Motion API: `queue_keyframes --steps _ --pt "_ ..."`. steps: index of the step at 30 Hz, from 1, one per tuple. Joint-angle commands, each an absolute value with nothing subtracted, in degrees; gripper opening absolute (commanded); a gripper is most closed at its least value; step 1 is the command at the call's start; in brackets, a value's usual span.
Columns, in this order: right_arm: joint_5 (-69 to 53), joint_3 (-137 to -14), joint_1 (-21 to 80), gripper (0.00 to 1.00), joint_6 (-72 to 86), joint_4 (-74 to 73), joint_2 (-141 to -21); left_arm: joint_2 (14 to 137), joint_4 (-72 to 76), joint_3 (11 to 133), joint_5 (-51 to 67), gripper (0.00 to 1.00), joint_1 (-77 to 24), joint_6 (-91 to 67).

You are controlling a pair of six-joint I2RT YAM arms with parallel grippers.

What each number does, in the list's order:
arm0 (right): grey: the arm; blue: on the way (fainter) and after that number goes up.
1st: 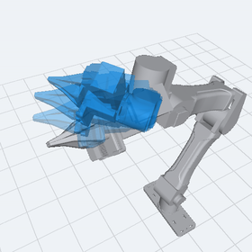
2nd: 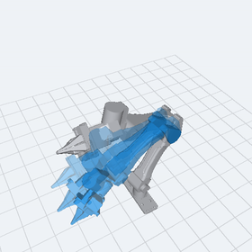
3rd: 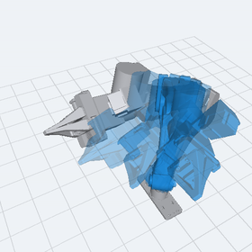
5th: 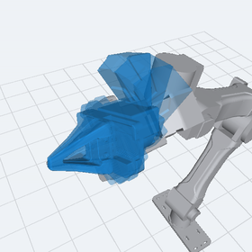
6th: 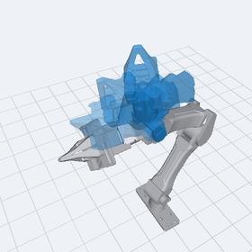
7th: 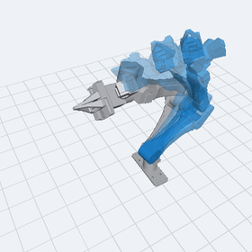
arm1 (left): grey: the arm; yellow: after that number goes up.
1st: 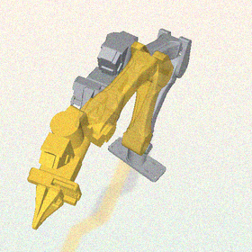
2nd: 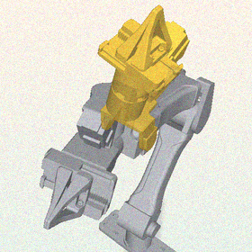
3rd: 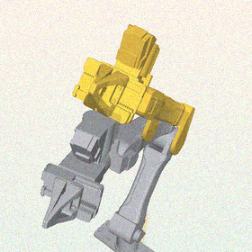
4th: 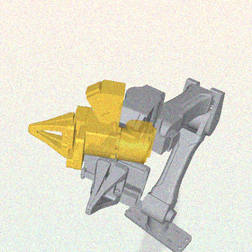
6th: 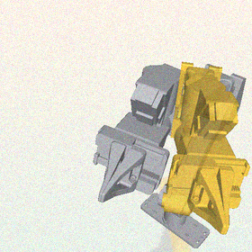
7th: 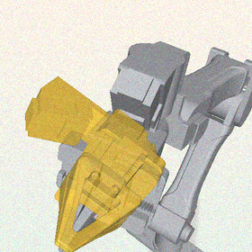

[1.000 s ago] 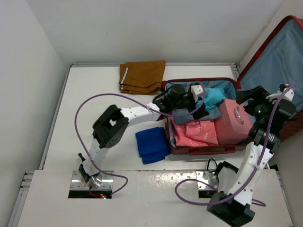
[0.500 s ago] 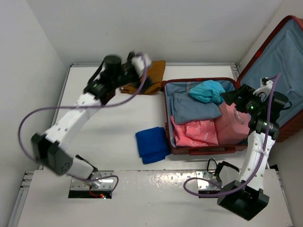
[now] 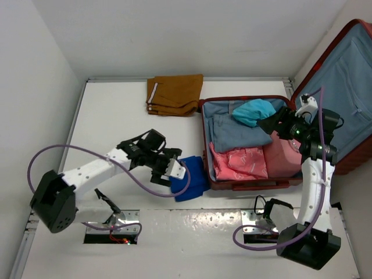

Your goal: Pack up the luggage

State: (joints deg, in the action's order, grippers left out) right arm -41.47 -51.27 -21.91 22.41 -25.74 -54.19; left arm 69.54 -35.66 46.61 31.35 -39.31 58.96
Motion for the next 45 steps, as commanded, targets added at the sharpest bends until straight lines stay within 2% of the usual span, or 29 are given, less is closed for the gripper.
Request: queue_keyframes --steps 1,11,15,20,22,25,26,29,31,36,39,43,45 --pt "-40.3 -54.5 -21.2 0.88 20.5 -26.0 -54.1 75.6 -27.0 47.1 33.4 1.00 -39.8 63.9" --pt "-38.0 -55.6 -20.7 0.88 17.4 -30.1 -53.3 87.8 -21.5 49.0 32.7 1.00 -44.7 66.4" --pt "-37.6 -55.9 -20.7 0.88 16.6 -30.5 -53.4 90.8 -21.5 49.0 31.3 0.90 -45.3 67.1" --pt "-37.5 -56.5 -20.8 0.88 16.2 -30.5 -54.2 93.4 -23.3 50.7 31.3 0.65 -44.0 66.5" --pt "-37.7 -56.6 -20.7 0.88 16.3 -30.0 -54.6 94.4 -24.5 51.7 31.3 0.60 -44.0 66.5" --pt "-37.9 -57.2 -20.7 0.88 16.4 -29.6 -55.1 96.8 -28.6 54.9 30.7 0.35 -44.0 66.0" --pt "-37.8 -57.2 -20.7 0.88 16.3 -29.6 -54.9 96.8 -31.1 56.4 30.7 0.20 -43.5 66.0" --pt "-37.8 -57.3 -20.7 0.88 15.4 -29.7 -54.8 92.8 -34.3 56.4 31.6 0.06 -41.8 65.3" --pt "-37.9 -57.2 -20.6 0.88 15.5 -29.5 -54.8 85.1 -35.0 56.4 32.2 0.01 -41.0 64.1" --pt "-38.3 -56.3 -20.7 0.88 15.9 -29.0 -54.5 70.9 -34.9 63.9 33.3 0.00 -36.1 56.1" --pt "-38.6 -55.7 -20.7 0.88 17.3 -27.3 -54.6 70.9 -29.9 72.1 30.2 0.00 -34.5 47.5" --pt "-38.4 -54.4 -20.7 0.88 19.3 -25.8 -54.5 73.9 -11.9 76.3 23.0 0.00 -33.9 32.0" --pt "-38.1 -54.2 -20.7 0.88 20.0 -25.2 -54.5 76.6 -6.8 78.5 19.2 0.00 -35.6 29.3"
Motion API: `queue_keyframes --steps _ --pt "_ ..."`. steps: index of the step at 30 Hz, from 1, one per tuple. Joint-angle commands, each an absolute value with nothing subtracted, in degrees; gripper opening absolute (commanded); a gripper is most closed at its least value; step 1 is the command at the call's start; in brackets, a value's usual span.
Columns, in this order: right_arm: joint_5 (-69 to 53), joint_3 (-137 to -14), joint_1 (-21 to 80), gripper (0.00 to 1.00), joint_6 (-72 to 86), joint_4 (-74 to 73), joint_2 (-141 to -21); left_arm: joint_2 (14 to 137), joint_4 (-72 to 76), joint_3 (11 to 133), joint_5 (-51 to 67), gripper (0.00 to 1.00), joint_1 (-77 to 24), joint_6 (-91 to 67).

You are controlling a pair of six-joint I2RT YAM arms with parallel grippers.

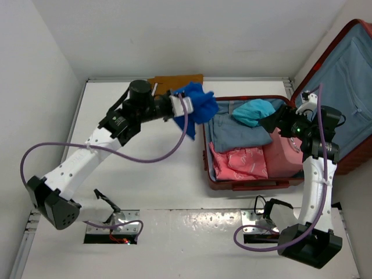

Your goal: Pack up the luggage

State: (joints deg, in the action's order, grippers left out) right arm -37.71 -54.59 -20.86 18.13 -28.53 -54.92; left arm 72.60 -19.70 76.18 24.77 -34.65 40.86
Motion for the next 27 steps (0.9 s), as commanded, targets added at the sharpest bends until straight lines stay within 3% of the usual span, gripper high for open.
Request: queue_keyframes --steps 1,8,13,22,26,27 --pt "-37.8 -54.3 -20.7 0.88 20.1 -25.2 -54.5 78.2 -2.9 80.9 17.7 0.00 -37.2 27.7" --pt "-35.8 -54.3 -20.7 0.88 20.1 -25.5 -53.7 95.9 8.5 92.4 16.7 0.00 -39.4 20.6" --pt "-34.5 -54.1 -20.7 0.88 20.0 -25.8 -53.3 108.2 7.5 100.2 17.8 0.00 -40.5 16.3" --pt "-35.9 -53.3 -20.6 0.88 22.6 -21.3 -56.0 110.5 -3.1 90.5 23.5 0.00 -43.3 26.0" --pt "-36.7 -54.1 -18.7 0.88 25.9 -19.3 -59.4 109.3 -7.4 89.1 21.5 0.39 -44.5 26.1" --pt "-36.7 -54.2 -18.4 0.87 26.4 -19.1 -60.0 108.6 -7.4 89.1 21.5 0.62 -43.9 24.1"
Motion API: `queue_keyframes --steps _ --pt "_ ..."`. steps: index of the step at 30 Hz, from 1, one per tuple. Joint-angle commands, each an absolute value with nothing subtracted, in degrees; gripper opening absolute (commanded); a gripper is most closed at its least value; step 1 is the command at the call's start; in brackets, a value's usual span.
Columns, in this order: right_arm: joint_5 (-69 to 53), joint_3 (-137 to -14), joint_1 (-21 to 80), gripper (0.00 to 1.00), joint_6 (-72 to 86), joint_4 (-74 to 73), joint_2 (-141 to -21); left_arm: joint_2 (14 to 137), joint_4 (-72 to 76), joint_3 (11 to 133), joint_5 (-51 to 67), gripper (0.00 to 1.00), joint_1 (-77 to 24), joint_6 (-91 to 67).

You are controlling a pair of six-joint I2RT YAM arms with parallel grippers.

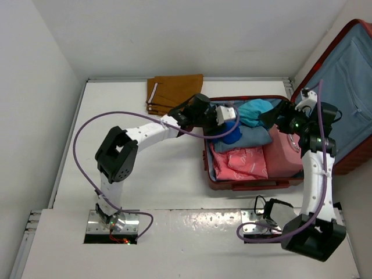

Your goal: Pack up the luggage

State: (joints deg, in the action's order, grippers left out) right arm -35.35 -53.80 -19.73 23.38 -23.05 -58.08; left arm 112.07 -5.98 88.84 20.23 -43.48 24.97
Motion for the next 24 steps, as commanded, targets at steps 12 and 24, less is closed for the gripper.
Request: queue_keyframes --steps 12,24 --pt "-35.9 -53.1 -5.1 0.76 29.8 -9.1 -67.2 95.0 1.2 90.4 7.2 1.00 -30.9 2.9" --pt "-37.1 -57.2 10.4 0.44 28.5 -2.6 -80.3 102.5 -6.4 94.3 8.9 1.00 -21.4 -6.9"
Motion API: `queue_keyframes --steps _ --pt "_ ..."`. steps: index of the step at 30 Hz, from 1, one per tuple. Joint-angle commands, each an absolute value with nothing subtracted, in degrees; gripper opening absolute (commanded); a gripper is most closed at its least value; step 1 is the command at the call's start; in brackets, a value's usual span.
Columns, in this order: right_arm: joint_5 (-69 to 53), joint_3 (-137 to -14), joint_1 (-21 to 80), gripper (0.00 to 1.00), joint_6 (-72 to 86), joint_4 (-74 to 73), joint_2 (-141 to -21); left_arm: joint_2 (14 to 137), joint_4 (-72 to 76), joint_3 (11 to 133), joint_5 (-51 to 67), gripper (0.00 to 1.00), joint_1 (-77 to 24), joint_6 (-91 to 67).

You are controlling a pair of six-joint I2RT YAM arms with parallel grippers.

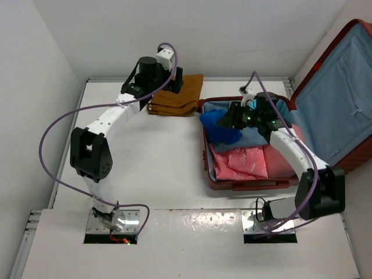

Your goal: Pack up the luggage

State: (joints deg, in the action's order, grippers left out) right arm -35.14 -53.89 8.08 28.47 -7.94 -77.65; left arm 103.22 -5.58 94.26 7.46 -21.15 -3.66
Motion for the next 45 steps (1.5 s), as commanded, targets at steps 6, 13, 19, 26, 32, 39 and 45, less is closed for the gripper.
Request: queue_keyframes --steps 6,13,19,26,32,39,45 --pt "-38.1 -60.5 11.1 0.29 34.3 2.1 -91.7 102.5 -5.0 92.5 9.4 1.00 -20.8 -7.9" --pt "-31.5 -64.7 12.1 0.21 28.7 -7.1 -101.7 106.5 -7.3 94.2 3.5 1.00 -25.4 -3.9" --pt "-11.9 -67.0 12.5 0.21 21.9 -13.8 -103.4 116.5 -13.6 101.1 -13.0 1.00 -31.6 -1.1" --pt "-14.9 -64.8 8.1 0.49 22.1 -14.1 -99.2 123.9 -12.4 100.9 -17.4 1.00 -33.1 1.6" --pt "-26.5 -62.1 4.9 0.67 22.9 -14.5 -92.0 129.0 -9.7 104.8 -19.7 1.00 -33.1 1.6" --pt "-29.2 -60.7 4.5 0.71 22.3 -15.9 -86.7 132.7 -7.8 109.2 -18.8 1.00 -32.5 2.3" --pt "-31.5 -61.5 3.5 0.75 23.4 -17.0 -85.9 133.2 -5.9 110.3 -11.9 1.00 -32.5 4.4"
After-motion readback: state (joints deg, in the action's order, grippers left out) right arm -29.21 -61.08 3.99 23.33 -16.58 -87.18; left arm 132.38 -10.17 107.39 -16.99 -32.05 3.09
